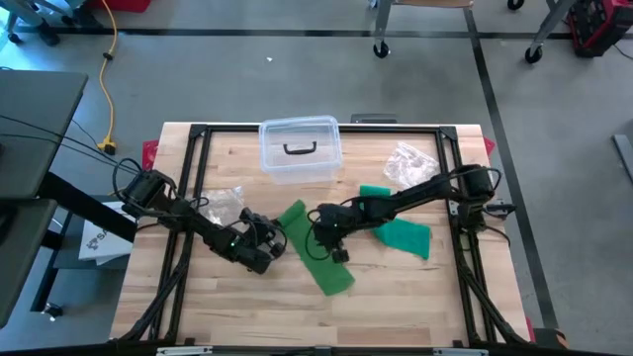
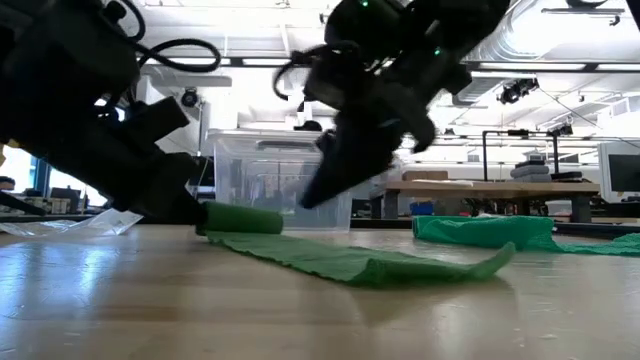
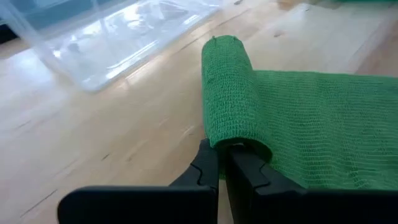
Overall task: Roll bandage
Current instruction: Roll the green bandage
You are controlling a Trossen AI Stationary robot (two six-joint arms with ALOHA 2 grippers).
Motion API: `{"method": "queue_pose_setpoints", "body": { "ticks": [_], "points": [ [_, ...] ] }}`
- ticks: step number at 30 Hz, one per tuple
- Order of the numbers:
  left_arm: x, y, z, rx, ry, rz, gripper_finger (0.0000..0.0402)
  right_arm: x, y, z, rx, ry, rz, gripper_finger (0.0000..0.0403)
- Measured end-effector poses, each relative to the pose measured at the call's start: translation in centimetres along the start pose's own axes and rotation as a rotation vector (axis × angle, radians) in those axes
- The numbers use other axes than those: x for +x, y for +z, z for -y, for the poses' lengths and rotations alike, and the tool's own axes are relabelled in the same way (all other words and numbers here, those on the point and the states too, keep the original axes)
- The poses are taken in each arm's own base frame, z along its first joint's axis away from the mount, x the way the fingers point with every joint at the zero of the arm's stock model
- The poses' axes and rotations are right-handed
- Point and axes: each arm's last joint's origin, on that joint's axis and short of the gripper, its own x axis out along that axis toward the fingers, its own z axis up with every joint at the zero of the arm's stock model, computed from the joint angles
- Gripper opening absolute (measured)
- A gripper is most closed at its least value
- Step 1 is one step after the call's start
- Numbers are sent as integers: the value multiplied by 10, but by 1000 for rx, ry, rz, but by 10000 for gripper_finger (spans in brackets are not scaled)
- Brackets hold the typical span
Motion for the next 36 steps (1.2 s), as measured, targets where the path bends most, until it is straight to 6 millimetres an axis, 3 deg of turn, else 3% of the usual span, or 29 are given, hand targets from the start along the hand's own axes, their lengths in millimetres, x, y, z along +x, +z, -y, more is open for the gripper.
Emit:
{"method": "queue_pose_setpoints", "body": {
  "ticks": [3, 7, 11, 17, 22, 31, 36],
  "points": [
    [-1, -2, -2, 0, 17, 0, 1, 19, -5, 12, 61, -35, 64, 11],
    [-3, -4, -4, -18, 36, 20, 1, 47, -25, 23, 204, -84, 57, 13],
    [-11, -8, -6, -37, 58, 68, 1, 61, -33, 4, 225, -57, 5, 3],
    [-26, -16, -6, -141, 37, 131, 1, 65, -30, -47, 187, 32, -27, 1],
    [-39, -23, -4, -219, -22, 136, 1, 64, -32, -74, 179, 71, -70, 1],
    [-67, -32, -1, -237, -142, 146, 1, 61, -32, -83, 160, 85, -101, 0],
    [-80, -32, -15, -318, -149, 247, 1, 60, -33, -81, 170, 140, -122, 0]
  ]
}}
